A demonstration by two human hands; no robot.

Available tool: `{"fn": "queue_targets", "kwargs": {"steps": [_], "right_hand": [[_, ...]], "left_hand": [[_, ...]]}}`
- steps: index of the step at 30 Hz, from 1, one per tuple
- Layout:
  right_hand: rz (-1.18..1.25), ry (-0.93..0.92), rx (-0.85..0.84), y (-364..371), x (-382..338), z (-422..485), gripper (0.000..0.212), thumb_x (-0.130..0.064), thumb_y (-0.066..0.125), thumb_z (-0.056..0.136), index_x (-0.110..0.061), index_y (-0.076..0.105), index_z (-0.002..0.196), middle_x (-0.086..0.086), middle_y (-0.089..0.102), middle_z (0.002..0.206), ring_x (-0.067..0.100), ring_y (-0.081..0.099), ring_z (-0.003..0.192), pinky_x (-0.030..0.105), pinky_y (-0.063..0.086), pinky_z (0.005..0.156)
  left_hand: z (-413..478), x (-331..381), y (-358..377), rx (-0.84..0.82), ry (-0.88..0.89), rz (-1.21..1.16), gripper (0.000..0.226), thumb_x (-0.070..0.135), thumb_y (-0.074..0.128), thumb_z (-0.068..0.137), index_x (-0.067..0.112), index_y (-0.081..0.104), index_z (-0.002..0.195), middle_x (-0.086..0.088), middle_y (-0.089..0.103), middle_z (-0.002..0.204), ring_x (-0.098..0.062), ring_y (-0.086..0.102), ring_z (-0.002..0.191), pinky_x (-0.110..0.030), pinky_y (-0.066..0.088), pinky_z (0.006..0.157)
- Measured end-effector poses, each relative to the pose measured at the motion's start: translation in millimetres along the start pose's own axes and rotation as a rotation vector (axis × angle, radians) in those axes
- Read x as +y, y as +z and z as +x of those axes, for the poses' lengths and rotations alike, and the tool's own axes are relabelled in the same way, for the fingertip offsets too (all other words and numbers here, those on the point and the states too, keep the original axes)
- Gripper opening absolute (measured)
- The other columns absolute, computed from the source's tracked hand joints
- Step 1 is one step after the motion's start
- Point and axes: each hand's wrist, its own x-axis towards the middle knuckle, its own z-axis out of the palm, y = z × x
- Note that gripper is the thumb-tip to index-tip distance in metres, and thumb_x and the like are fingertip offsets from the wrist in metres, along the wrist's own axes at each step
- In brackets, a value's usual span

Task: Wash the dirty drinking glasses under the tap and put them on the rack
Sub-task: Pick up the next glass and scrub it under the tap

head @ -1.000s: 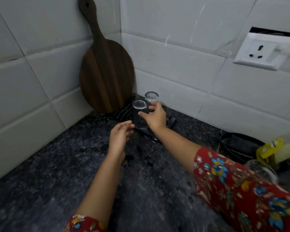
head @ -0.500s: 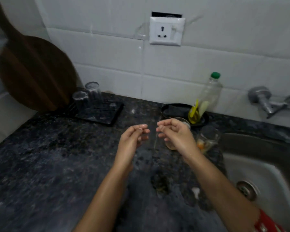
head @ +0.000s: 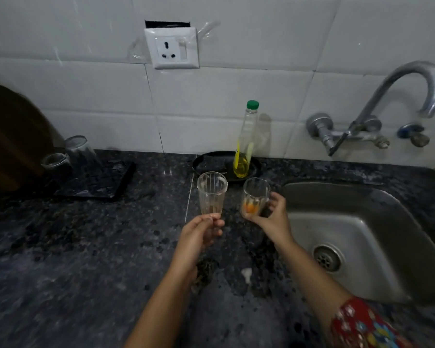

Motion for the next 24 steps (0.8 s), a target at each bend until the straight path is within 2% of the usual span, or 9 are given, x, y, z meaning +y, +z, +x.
{"fn": "queue_targets", "kwargs": {"steps": [3, 7, 9, 11, 13, 16, 19, 21, 24], "right_hand": [[0.023, -0.012, -0.087, 9, -3, 12, 0.095, -0.022, 0.087, 0.063, -0.019, 0.029, 0.138, -0.006, 0.050, 0.120, 0.013, 0.050, 0.109, 0.029, 0.042, 0.090], [0.015, -0.111, -0.031, 14, 1, 15, 0.061, -0.017, 0.085, 0.067, -0.013, 0.048, 0.115, -0.005, 0.059, 0.103, 0.019, 0.061, 0.102, 0.023, 0.043, 0.079], [0.011, -0.176, -0.015, 10, 5, 12, 0.056, -0.017, 0.086, 0.065, -0.018, 0.050, 0.108, -0.006, 0.059, 0.102, 0.015, 0.060, 0.100, 0.018, 0.042, 0.077], [0.020, -0.252, -0.009, 0, 7, 9, 0.061, -0.022, 0.087, 0.062, -0.026, 0.049, 0.109, -0.009, 0.060, 0.106, 0.009, 0.058, 0.101, 0.014, 0.044, 0.079], [0.038, -0.291, -0.012, -17, 11, 7, 0.067, -0.028, 0.089, 0.059, -0.028, 0.049, 0.113, -0.006, 0.062, 0.111, 0.009, 0.060, 0.103, 0.020, 0.049, 0.085], [0.089, -0.312, -0.031, -58, 21, 5, 0.071, -0.022, 0.090, 0.057, -0.029, 0.051, 0.116, -0.005, 0.064, 0.111, 0.008, 0.061, 0.104, 0.020, 0.050, 0.086], [0.110, -0.302, -0.022, -108, 36, 9, 0.074, -0.019, 0.090, 0.057, -0.028, 0.051, 0.118, -0.004, 0.065, 0.113, 0.008, 0.061, 0.105, 0.018, 0.048, 0.088], [0.115, -0.290, -0.011, -145, 46, 14, 0.075, -0.018, 0.090, 0.058, -0.029, 0.050, 0.120, -0.004, 0.064, 0.115, 0.009, 0.060, 0.106, 0.021, 0.048, 0.090], [0.089, -0.284, -0.018, -199, 63, 25, 0.073, -0.016, 0.088, 0.061, -0.041, 0.045, 0.114, -0.012, 0.061, 0.110, 0.005, 0.059, 0.104, 0.018, 0.046, 0.088]], "left_hand": [[4, -3, 4, 0.019, -0.014, -0.007, 0.023, 0.017, 0.046, 0.100, 0.017, 0.069, 0.103, 0.005, 0.074, 0.087, -0.012, 0.065, 0.079, -0.027, 0.045, 0.075], [9, -12, 12, 0.036, -0.025, -0.010, 0.023, 0.018, 0.046, 0.100, 0.019, 0.069, 0.099, 0.006, 0.074, 0.084, -0.012, 0.065, 0.079, -0.029, 0.045, 0.079], [9, -17, 20, 0.059, -0.022, -0.015, 0.022, 0.019, 0.046, 0.100, 0.021, 0.068, 0.098, 0.008, 0.074, 0.081, -0.011, 0.065, 0.078, -0.028, 0.044, 0.078], [9, -18, 33, 0.085, -0.007, -0.023, 0.023, 0.018, 0.045, 0.100, 0.021, 0.068, 0.098, 0.008, 0.073, 0.081, -0.012, 0.065, 0.079, -0.028, 0.044, 0.077], [9, -18, 51, 0.102, 0.004, -0.030, 0.023, 0.016, 0.044, 0.100, 0.018, 0.067, 0.099, 0.004, 0.072, 0.085, -0.012, 0.064, 0.080, -0.026, 0.044, 0.074], [9, -16, 89, 0.110, 0.024, -0.022, 0.022, 0.015, 0.044, 0.101, 0.014, 0.066, 0.102, 0.002, 0.070, 0.087, -0.011, 0.063, 0.077, -0.023, 0.045, 0.071], [14, -17, 139, 0.108, 0.053, 0.022, 0.018, 0.014, 0.047, 0.100, 0.013, 0.065, 0.104, 0.000, 0.071, 0.096, -0.012, 0.064, 0.081, -0.023, 0.049, 0.071], [22, -16, 177, 0.091, 0.099, 0.081, 0.016, 0.013, 0.049, 0.099, 0.014, 0.064, 0.106, -0.001, 0.071, 0.102, -0.012, 0.064, 0.085, -0.022, 0.048, 0.071], [47, -13, 234, 0.093, 0.166, 0.172, 0.024, 0.015, 0.052, 0.098, 0.009, 0.060, 0.120, -0.003, 0.068, 0.105, -0.010, 0.062, 0.086, -0.018, 0.045, 0.069]]}}
